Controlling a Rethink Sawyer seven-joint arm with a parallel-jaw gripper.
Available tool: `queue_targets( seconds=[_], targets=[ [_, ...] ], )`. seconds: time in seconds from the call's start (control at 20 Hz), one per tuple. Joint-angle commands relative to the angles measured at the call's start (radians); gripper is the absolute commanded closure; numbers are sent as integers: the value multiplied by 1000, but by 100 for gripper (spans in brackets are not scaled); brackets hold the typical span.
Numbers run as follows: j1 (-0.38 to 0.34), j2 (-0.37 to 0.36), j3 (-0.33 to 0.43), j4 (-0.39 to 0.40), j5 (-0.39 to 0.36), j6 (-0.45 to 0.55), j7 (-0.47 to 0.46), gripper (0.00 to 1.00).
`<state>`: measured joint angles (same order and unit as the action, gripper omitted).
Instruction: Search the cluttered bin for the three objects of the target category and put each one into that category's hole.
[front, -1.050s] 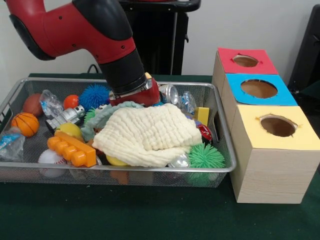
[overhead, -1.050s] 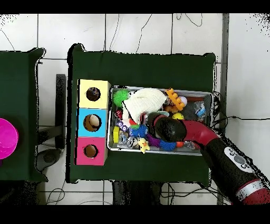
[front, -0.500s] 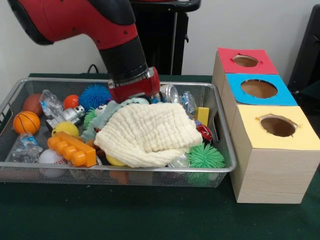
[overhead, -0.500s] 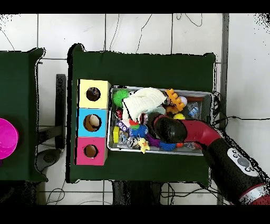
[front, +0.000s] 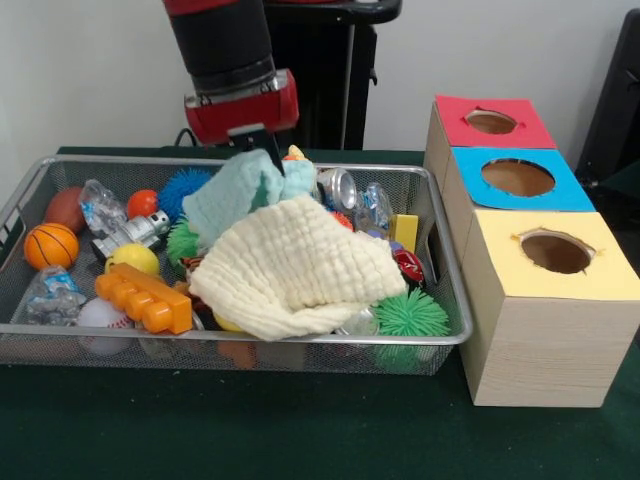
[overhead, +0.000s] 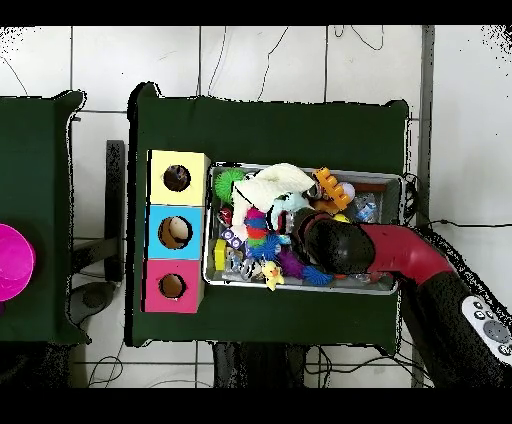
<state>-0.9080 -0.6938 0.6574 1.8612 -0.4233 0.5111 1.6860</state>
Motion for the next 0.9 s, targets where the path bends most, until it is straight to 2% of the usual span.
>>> queue_targets(
  seconds=[0.05, 0.25, 0.45, 0.65, 0.9],
  targets=[
    [-18, -133, 39, 11, 58, 162, -54, 100],
    [-15, -163, 14, -5, 25, 202, -95, 100],
    [-9, -186, -23, -57, -50, 265, -159, 100],
    [-22, -157, -26, -119, -129, 263, -213, 100],
    [-32, -106, -22, -175, -243, 210, -250, 100]
  ],
)
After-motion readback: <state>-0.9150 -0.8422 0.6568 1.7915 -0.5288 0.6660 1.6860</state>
